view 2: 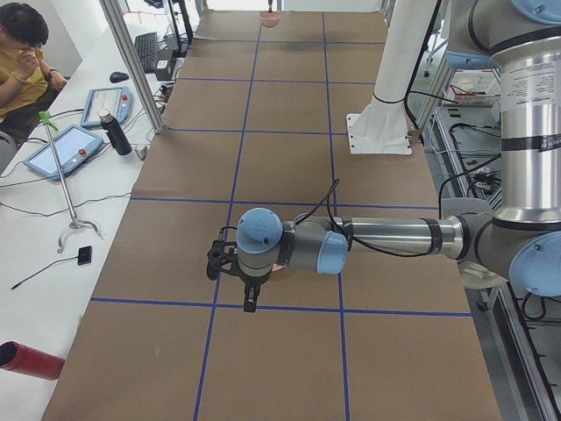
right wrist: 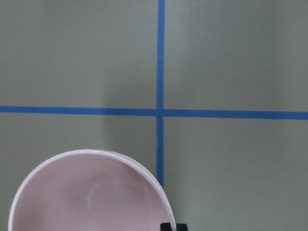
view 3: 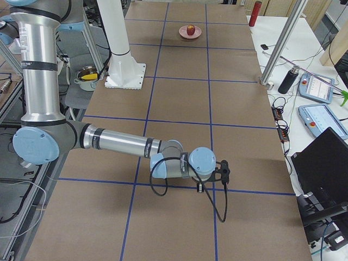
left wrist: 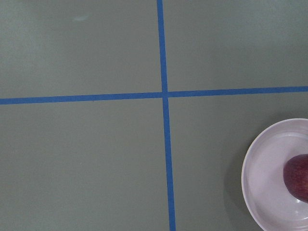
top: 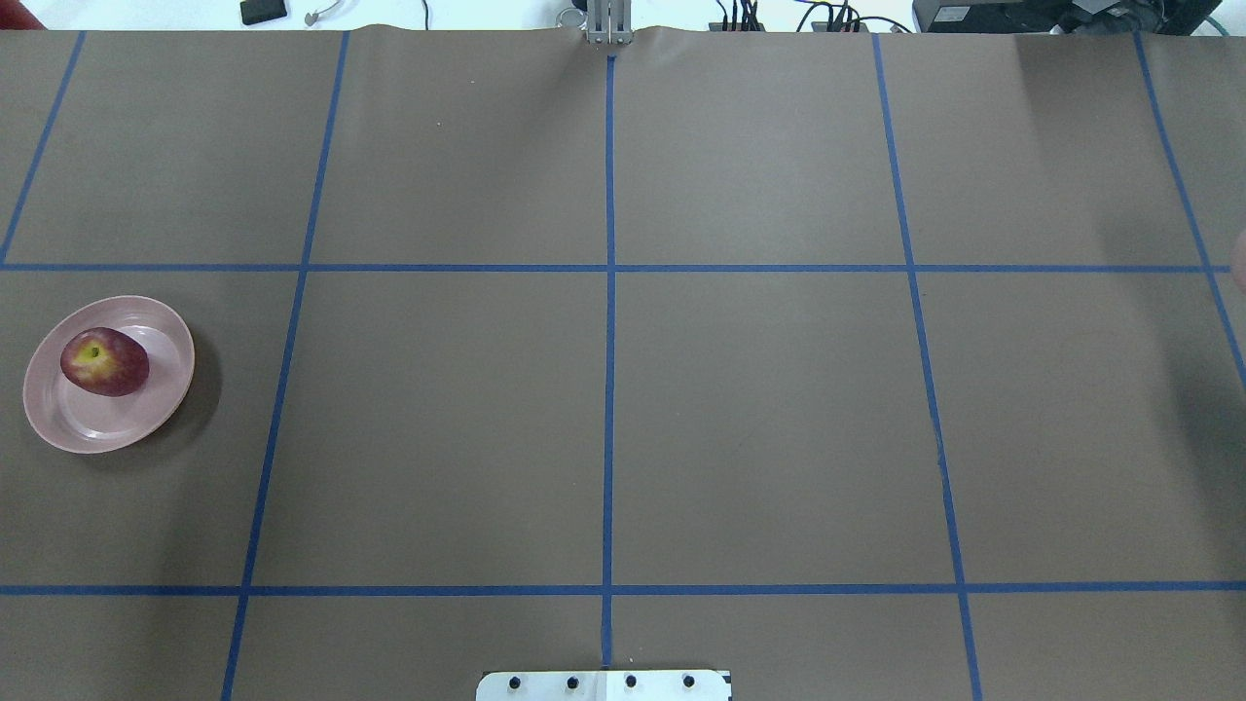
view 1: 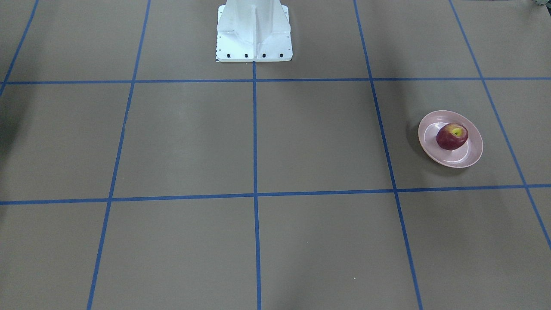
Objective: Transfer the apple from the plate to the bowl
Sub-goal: 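Carry the pink bowl with the right gripper to the table center and lower it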
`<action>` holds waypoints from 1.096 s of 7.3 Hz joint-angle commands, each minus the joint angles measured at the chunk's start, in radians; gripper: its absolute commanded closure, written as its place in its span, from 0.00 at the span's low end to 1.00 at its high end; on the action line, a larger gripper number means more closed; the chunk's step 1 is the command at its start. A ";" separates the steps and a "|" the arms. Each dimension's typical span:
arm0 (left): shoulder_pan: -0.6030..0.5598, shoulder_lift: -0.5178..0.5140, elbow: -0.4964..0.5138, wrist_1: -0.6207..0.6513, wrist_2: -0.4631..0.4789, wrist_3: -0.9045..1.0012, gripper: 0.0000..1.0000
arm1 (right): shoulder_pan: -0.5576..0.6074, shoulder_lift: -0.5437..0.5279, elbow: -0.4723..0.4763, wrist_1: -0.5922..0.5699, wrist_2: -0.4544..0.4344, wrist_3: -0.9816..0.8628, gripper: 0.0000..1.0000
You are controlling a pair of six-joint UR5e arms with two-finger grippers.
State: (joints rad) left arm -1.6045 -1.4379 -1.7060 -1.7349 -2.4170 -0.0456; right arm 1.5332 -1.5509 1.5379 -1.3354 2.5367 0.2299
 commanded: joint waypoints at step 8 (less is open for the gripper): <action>0.000 0.002 0.011 -0.002 -0.002 0.000 0.02 | -0.889 0.600 0.145 -0.118 -0.523 1.239 1.00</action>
State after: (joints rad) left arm -1.6045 -1.4365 -1.6955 -1.7365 -2.4187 -0.0459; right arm 0.7143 -1.0433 1.7285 -1.3782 2.0547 1.4031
